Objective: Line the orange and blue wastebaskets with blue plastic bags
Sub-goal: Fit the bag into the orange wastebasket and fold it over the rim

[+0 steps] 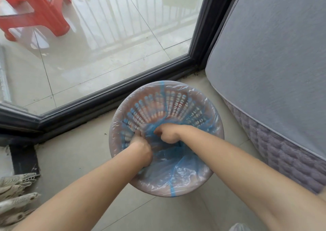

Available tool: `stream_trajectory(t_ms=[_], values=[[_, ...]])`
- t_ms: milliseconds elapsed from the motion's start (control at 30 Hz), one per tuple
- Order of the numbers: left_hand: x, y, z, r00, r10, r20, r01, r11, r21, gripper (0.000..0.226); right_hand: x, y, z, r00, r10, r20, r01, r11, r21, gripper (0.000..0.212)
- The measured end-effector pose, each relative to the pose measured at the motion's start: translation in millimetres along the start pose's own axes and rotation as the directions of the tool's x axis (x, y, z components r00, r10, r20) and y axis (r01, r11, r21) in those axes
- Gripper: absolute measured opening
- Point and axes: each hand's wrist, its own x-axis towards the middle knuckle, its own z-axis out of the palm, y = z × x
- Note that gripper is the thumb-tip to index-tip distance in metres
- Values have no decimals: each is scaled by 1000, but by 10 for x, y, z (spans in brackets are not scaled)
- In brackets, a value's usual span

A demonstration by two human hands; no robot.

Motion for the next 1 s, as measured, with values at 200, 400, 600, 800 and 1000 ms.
stream_trajectory(t_ms=[200,400,600,800,1000], values=[[-206,-66,42,996,19,-92,-30,993,-114,43,201,162,-111,975,197,-106,-190,979,73,40],[-518,-263,-16,509,-318,-800,-225,848,-480,29,-172,128,-165,943,54,-329,-33,997,70,33],[-822,-41,285,45,-921,-388,-424,334,-842,45,-1152,0,-14,563,52,-825,235,947,221,30],[-910,451,433,616,-779,119,-555,-536,-635,94,-1396,52,593,89,542,-836,82,832,548,68],[-704,157,195,530,-844,87,-632,-461,-624,73,-1252,83,543,273,742,-612,328,527,784,71]])
